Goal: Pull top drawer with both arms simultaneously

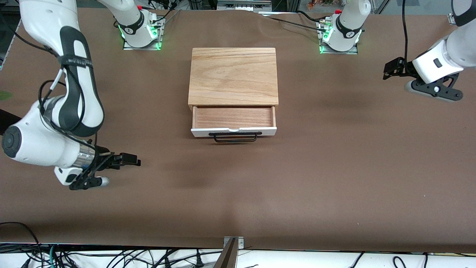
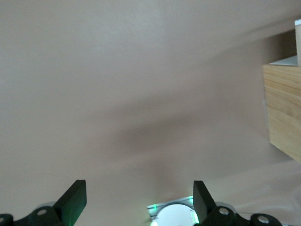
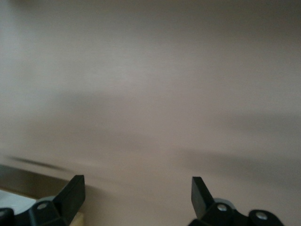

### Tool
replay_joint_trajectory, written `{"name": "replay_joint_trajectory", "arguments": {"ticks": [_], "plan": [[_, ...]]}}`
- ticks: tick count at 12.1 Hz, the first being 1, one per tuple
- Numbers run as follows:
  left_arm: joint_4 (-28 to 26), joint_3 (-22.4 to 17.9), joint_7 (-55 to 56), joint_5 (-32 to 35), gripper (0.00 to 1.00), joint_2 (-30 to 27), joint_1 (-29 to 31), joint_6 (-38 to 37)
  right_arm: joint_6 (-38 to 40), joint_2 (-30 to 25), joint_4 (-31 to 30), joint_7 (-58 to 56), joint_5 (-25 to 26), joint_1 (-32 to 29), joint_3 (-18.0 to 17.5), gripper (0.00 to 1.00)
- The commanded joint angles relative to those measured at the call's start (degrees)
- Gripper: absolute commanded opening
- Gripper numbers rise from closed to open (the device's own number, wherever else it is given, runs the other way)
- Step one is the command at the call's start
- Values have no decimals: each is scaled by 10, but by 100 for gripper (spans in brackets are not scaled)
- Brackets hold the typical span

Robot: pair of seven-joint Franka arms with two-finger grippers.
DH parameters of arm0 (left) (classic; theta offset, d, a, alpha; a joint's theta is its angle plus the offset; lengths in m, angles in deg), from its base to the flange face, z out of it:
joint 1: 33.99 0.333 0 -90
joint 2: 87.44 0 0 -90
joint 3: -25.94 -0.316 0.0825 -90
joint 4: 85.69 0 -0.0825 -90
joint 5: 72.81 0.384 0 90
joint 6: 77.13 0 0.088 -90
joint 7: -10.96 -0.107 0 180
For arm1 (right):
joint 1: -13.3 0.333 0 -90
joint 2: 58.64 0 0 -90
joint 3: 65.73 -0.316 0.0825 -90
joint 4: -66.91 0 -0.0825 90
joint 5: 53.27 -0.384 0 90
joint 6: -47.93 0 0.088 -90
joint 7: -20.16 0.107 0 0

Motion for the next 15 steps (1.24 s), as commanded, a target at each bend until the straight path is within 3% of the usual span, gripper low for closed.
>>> {"name": "replay_joint_trajectory", "arguments": {"ticks": [1, 4, 7, 9, 12, 15], "plan": [[55, -5, 6, 19, 100, 23, -9, -21, 15, -96, -77, 34, 135, -7, -19, 100], [128, 9, 71, 14, 100, 61, -9, -86, 40, -177, -107, 30, 207, -37, -19, 100], [128, 19, 148, 14, 100, 62, -8, -80, 42, -260, -134, 34, 210, -75, -17, 100], [128, 17, 159, 14, 100, 62, -8, -76, 84, -304, -144, 33, 221, -86, -18, 100], [128, 18, 161, 14, 100, 65, -6, -76, 142, -317, -145, 16, 222, -107, -21, 100], [128, 17, 161, 13, 100, 68, -5, -76, 146, -330, -160, 37, 223, -134, -65, 100]]}}
